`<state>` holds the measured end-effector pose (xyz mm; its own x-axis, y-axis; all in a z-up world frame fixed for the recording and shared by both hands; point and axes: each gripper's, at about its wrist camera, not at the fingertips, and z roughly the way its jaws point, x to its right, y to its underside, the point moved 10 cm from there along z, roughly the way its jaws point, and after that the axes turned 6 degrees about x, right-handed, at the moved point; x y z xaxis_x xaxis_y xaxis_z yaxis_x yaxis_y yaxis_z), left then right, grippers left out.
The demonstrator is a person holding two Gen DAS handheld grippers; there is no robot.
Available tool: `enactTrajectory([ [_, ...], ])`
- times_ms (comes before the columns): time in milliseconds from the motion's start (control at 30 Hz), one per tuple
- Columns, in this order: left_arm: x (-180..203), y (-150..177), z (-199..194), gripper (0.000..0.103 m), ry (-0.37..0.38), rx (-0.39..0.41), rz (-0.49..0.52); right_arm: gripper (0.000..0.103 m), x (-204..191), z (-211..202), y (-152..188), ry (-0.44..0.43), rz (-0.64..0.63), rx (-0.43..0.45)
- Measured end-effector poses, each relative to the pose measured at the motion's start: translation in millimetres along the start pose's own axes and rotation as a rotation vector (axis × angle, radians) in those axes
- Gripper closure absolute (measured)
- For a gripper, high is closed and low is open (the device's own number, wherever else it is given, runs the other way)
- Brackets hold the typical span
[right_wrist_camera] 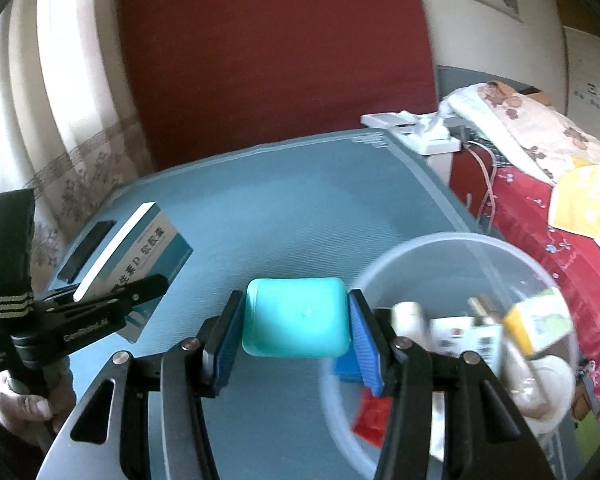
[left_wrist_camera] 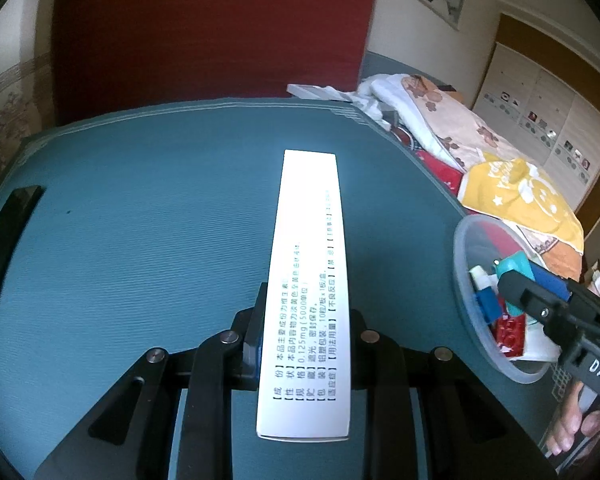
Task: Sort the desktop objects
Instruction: 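Lift and carry the medicine box with the left gripper while the right carries the floss case to the basin, then open both grippers to drop the medicine box and floss case into the basin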
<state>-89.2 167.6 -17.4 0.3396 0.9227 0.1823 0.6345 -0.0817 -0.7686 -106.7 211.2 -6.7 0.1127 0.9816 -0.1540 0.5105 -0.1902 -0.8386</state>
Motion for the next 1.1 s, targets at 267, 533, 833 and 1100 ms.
enactTrajectory([
  [267,54.3,-5.8,4.7,0.076,0.046,-0.011,0.08,0.048,61.1,-23.5,2.0,0.075,0.072,0.029],
  [533,122.3,-9.8,16.3,0.076,0.111,-0.026,0.167,0.048,98.2,-33.5,2.3,0.1,0.109,0.041],
  [833,178.3,-11.7,32.5,0.076,0.167,-0.048,0.243,0.048,119.6,-39.2,4.9,0.103,0.132,0.05],
  [1100,203.8,-9.0,46.4,0.076,0.189,-0.063,0.285,0.048,130.4,-40.5,4.3,0.099,0.153,0.059],
])
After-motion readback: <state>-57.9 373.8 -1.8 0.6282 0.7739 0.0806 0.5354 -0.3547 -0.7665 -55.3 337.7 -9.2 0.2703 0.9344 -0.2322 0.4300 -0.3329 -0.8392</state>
